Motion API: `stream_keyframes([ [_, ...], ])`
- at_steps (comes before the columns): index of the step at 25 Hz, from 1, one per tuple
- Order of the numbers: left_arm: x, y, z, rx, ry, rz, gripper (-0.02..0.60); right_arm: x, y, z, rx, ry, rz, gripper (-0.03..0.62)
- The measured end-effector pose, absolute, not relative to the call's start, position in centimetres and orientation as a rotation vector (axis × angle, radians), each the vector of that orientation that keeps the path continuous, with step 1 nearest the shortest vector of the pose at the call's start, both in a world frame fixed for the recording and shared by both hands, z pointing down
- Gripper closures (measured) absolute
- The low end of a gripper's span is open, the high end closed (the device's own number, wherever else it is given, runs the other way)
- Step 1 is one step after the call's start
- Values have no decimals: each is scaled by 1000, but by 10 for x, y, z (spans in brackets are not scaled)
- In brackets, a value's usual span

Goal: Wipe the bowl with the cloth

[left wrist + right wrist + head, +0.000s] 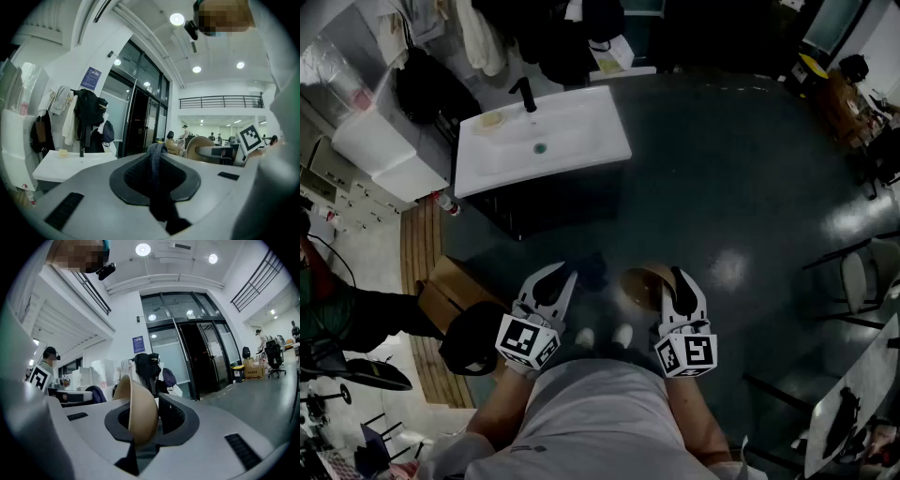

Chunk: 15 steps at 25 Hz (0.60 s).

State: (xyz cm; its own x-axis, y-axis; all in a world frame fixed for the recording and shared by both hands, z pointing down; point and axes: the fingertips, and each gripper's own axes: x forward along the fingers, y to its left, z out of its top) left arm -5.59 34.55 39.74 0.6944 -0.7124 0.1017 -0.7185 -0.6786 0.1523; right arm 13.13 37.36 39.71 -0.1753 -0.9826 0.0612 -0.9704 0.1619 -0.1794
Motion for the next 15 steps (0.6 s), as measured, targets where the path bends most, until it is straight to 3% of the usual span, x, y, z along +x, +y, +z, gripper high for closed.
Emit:
stream_keyframes([
  [15, -9, 323, 404, 2667, -1273, 111, 535, 203, 352, 410, -1927, 2275, -377, 520],
])
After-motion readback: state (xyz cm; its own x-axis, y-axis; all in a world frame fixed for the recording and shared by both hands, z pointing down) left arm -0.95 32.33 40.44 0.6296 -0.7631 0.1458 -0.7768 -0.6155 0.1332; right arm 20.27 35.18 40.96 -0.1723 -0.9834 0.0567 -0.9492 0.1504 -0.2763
